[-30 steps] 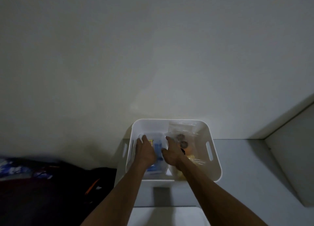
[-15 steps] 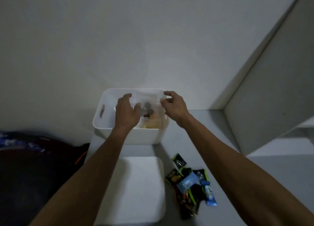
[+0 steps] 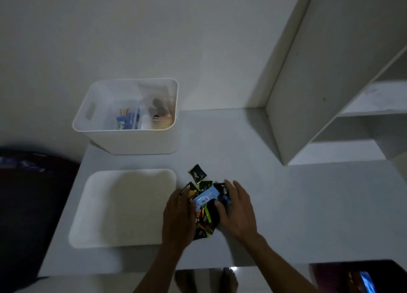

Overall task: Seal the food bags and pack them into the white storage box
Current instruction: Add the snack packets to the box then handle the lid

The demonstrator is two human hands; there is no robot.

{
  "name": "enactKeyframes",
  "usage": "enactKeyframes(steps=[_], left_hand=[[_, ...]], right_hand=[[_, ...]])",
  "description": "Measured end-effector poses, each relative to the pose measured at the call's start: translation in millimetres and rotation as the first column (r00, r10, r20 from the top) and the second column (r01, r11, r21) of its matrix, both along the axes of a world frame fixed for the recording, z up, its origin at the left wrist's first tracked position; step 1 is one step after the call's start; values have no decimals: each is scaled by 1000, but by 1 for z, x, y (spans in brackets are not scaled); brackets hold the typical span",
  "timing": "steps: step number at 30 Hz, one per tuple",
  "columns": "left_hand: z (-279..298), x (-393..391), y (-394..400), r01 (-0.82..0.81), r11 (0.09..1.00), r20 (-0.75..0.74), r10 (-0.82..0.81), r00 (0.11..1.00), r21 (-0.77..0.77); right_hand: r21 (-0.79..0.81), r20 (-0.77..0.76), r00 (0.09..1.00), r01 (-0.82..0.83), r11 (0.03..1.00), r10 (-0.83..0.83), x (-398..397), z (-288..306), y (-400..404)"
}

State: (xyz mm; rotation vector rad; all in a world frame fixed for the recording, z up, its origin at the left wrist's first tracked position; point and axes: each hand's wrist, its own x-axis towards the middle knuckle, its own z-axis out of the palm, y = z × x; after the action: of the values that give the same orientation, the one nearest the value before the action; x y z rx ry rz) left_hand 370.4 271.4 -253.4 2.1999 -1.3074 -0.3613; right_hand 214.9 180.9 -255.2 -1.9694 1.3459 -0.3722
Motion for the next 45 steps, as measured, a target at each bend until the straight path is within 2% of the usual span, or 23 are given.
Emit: enactKeyframes(steps=[3, 8, 15, 20, 25, 28, 30, 35, 41, 45], left_hand=[[-26, -7, 5, 75, 993, 94, -84, 992, 95], [-71, -14, -2, 10, 960, 126, -47, 991, 279], [-77, -24, -27, -38, 954, 228, -32, 973, 298], [-85, -23, -45, -31, 965, 260, -39, 965, 259], [-97, -22, -59, -83, 984, 288, 35, 957, 155], [-96, -27, -58, -143, 989, 243, 128, 962, 45], [-92, -35, -53, -156, 987, 207, 144, 968, 45], [-94, -48, -52, -141, 979, 339, 83, 937, 150], [-106, -32, -72, -156, 988, 439, 134, 889, 14], [-106, -23, -80, -150, 986, 458, 168, 873, -76]], right_hand=[[-88, -142, 983, -127, 988, 114, 8, -37, 11], [-194, -356, 905, -315, 929, 232, 23, -76, -3], [-316, -428, 902, -212, 925, 61, -6, -88, -37], [-395, -411, 910, -240, 886, 64, -23, -93, -64], [-501, -343, 939, -157, 851, -29, -21, -99, -70], [-516, -318, 946, -112, 849, -68, -23, -100, -67], [-520, -314, 946, -97, 849, -84, -24, -100, -66], [-552, -276, 957, -83, 830, -88, -24, -105, -69], [-625, -161, 980, -10, 781, -117, -20, -110, -82], [-625, -124, 984, 22, 781, -126, -20, -109, -87]])
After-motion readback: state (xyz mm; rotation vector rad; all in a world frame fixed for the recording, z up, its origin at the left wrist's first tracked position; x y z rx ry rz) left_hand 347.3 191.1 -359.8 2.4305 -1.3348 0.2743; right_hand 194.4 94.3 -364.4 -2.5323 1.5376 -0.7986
